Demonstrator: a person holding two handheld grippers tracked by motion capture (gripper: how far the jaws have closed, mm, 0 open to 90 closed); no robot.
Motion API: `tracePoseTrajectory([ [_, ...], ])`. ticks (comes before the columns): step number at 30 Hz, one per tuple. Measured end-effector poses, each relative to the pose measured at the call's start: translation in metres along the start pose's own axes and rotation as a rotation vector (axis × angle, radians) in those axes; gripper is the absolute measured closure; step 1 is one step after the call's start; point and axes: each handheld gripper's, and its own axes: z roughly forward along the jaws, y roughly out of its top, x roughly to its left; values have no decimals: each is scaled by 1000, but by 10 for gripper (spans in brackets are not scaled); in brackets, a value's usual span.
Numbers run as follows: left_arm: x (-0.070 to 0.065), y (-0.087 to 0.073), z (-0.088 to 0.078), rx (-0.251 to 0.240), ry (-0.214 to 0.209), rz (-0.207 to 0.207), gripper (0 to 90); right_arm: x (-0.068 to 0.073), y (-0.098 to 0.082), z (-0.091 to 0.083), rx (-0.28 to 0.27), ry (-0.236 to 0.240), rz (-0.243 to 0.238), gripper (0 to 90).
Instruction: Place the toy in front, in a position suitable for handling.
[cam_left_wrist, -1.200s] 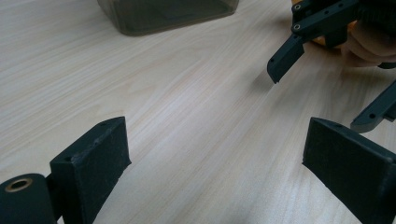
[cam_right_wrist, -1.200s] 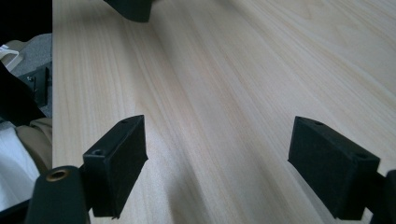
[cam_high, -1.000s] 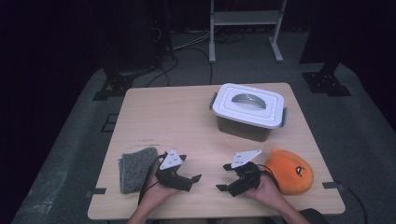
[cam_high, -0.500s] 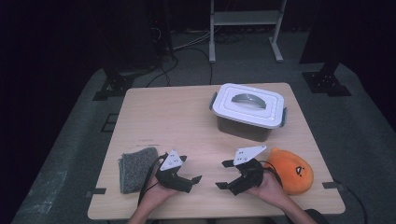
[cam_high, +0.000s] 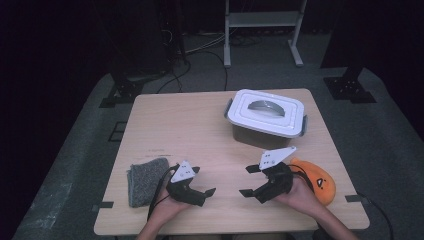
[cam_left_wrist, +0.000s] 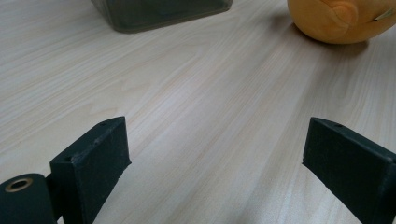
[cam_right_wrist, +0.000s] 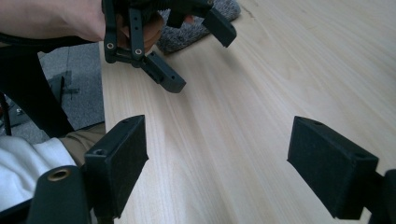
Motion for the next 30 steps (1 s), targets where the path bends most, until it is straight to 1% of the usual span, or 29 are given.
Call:
tracePoseTrajectory([
  [1, 0, 0, 0, 1, -1, 0, 62, -1, 1, -7, -1, -9, -1, 187],
  [2, 0, 0, 0, 1, -1, 0, 62, -1, 1, -7, -1, -9, -1, 187],
  [3, 0, 0, 1, 0, -2, 1, 62, -2, 1, -12, -3, -13, -2, 187],
  [4, 0, 0, 1, 0, -2, 1, 61, -2, 1, -12, -3, -13, -2, 187],
  [5, -1, 0, 1, 2, -4, 3, 62, -3, 1, -18, -5, -18, 2, 187],
  [6, -1, 0, 1, 2, -4, 3, 62, -3, 1, -18, -5, -18, 2, 187],
  [9, -2, 0, 2, 6, -7, 6, 62, -7, -3, -27, -12, -29, 7, 186],
  [10, -2, 0, 2, 6, -7, 6, 62, -7, -3, -27, -12, -29, 7, 186],
  [11, -1, 0, 2, 10, -10, 11, 61, -9, -5, -32, -15, -33, 17, 187],
  [12, -1, 0, 2, 10, -10, 11, 61, -9, -5, -32, -15, -33, 17, 187],
  [15, -2, 0, 2, 11, -12, 12, 62, -11, -8, -40, -19, -47, 22, 187],
  [17, -2, 0, 2, 12, -13, 11, 62, -14, -11, -47, -25, -69, 28, 187],
  [22, -2, 0, 2, 10, -13, 11, 61, -17, -15, -56, -34, -88, 32, 187],
  [23, -1, -1, 2, 10, -13, 9, 62, -19, -18, -60, -39, -98, 41, 186],
  [24, -1, -1, 2, 10, -13, 9, 62, -19, -18, -60, -39, -98, 41, 186],
  [25, -1, -1, 2, 13, -12, 10, 62, -21, -22, -65, -40, -108, 42, 187],
  [28, -1, -1, 2, 11, -12, 9, 62, -23, -25, -69, -44, -116, 49, 187],
  [29, -1, -1, 2, 12, -13, 9, 62, -24, -29, -74, -47, -128, 56, 186],
  [30, -1, -1, 2, 13, -13, 8, 62, -24, -29, -74, -47, -128, 56, 186],
])
